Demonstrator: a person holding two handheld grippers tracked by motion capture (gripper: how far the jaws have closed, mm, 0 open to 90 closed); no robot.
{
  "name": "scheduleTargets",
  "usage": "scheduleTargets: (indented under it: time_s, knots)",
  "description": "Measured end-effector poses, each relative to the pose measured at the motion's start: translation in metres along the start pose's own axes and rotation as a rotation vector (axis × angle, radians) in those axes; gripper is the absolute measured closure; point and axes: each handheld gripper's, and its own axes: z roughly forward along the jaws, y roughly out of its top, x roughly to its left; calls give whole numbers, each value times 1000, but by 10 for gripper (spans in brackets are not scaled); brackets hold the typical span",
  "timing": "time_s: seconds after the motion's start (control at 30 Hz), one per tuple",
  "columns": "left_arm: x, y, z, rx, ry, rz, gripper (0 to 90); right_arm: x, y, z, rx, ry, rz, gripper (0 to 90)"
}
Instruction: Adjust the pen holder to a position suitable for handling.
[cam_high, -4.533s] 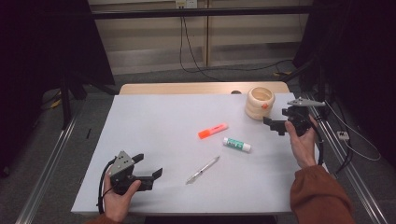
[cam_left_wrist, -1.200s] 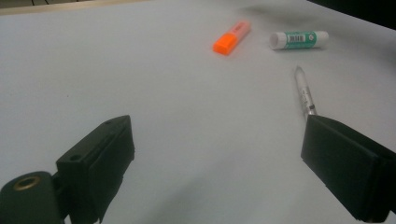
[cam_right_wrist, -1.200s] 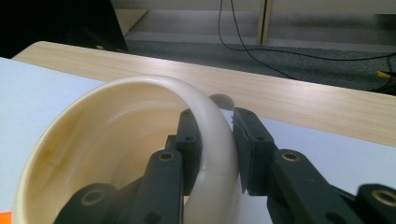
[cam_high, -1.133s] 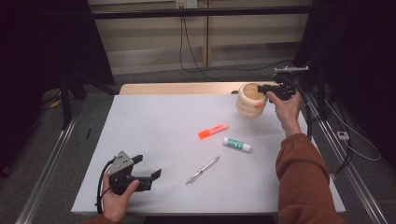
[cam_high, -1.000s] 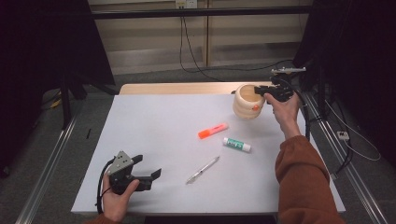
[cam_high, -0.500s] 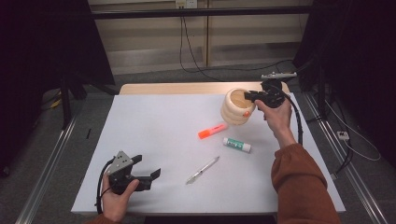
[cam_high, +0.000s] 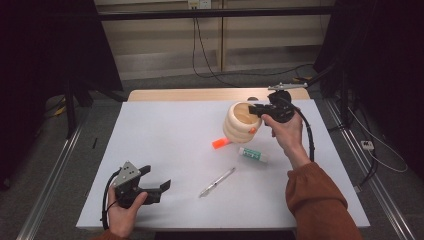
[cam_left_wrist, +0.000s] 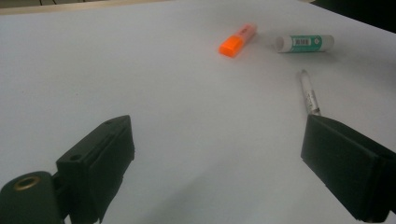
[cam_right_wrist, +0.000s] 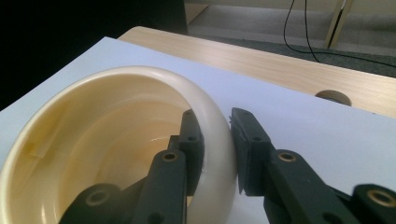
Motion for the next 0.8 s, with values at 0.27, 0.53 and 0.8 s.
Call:
scheduleTargets:
  time_s: [0.27,0.53,0.8]
  knots:
    - [-2,0,-2,-5,4,11,93,37,1,13,14,48,-42,755]
    - [-4,0,-9,-19,25,17,95,80,-3,28,24,90,-61,754]
    - [-5,-1,-10,-17,29,20,97,106,-13,51,63,107,-59,753]
